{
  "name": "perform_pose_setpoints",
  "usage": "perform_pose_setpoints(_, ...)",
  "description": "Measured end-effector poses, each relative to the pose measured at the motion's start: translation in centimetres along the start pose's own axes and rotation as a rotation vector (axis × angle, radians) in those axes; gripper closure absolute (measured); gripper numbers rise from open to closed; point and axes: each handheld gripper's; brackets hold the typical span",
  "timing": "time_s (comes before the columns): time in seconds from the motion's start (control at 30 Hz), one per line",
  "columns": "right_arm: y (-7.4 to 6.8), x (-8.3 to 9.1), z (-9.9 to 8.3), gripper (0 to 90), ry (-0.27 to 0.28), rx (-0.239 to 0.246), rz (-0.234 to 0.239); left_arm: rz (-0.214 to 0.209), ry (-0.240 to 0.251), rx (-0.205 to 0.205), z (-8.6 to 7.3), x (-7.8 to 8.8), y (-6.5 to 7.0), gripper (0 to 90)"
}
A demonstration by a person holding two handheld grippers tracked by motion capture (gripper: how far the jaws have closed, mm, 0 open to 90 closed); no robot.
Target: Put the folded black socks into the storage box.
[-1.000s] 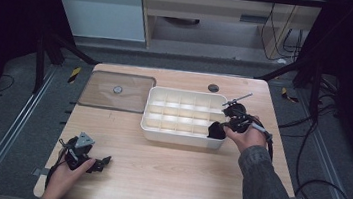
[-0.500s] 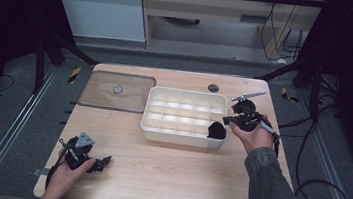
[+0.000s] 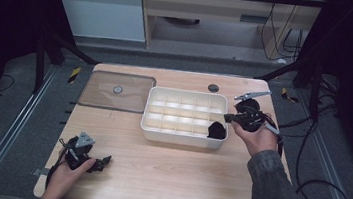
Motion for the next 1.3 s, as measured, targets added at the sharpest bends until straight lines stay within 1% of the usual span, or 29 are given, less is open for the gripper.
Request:
perform_pose_setpoints(0.17,-0.4,0.9,-0.3,90.0,0.026,0.022,0.002,-0.002,0.000,-0.002,0.0,0.0,0.0,0.0)
perform_pose_setpoints(0.23,-0.5,1.4,-0.6,90.0,0.038,0.014,0.000,-0.002,0.000,0.001,0.0,0.0,0.0,0.0)
perform_pose_setpoints(0.33,-0.5,1.9,-1.2,90.0,0.040,0.017,-0.004,-0.001,0.000,0.001,0.0,0.0,0.0,0.0)
perform_pose_setpoints(0.43,-0.4,2.6,-1.8,90.0,0.057,0.008,-0.005,-0.001,0.000,0.001,0.0,0.0,0.0,0.0)
perform_pose_setpoints(0.6,-0.2,3.5,-3.1,90.0,0.065,-0.006,-0.010,-0.001,0.000,0.001,0.0,0.0,0.0,0.0)
perform_pose_setpoints(0.7,-0.1,3.8,-3.7,90.0,0.074,-0.013,-0.013,-0.001,0.000,0.001,0.0,0.0,0.0,0.0)
perform_pose_setpoints(0.83,-0.1,4.2,-4.4,90.0,0.072,-0.023,-0.014,-0.001,0.000,0.001,0.0,0.0,0.0,0.0)
perform_pose_setpoints(0.9,-0.1,4.3,-4.6,90.0,0.073,-0.021,-0.015,-0.001,0.000,0.001,0.0,0.0,0.0,0.0)
perform_pose_setpoints(0.93,-0.1,4.4,-4.7,85.0,0.074,-0.026,-0.013,-0.001,0.000,0.001,0.0,0.0,0.0,0.0)
perform_pose_setpoints(1.0,0.0,4.6,-5.0,79.7,0.083,-0.038,-0.011,-0.002,0.000,0.001,0.0,0.0,0.0,0.0)
perform_pose_setpoints(1.13,-0.1,4.8,-5.5,74.6,0.091,-0.043,-0.015,-0.002,0.000,0.001,0.0,0.0,0.0,0.0)
perform_pose_setpoints(1.27,-0.2,4.9,-6.1,66.5,0.095,-0.046,-0.019,-0.002,0.000,0.001,0.0,0.0,0.0,0.0)
perform_pose_setpoints(1.3,-0.3,4.9,-6.3,64.5,0.094,-0.053,-0.016,-0.002,0.000,0.001,0.0,0.0,0.0,0.0)
Point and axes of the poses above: each handheld gripper's, and its own axes: x roughly backward along the jaws, z roughly out of its top, y roughly to its right, and after that the axes turned 12 degrees about x, right-handed
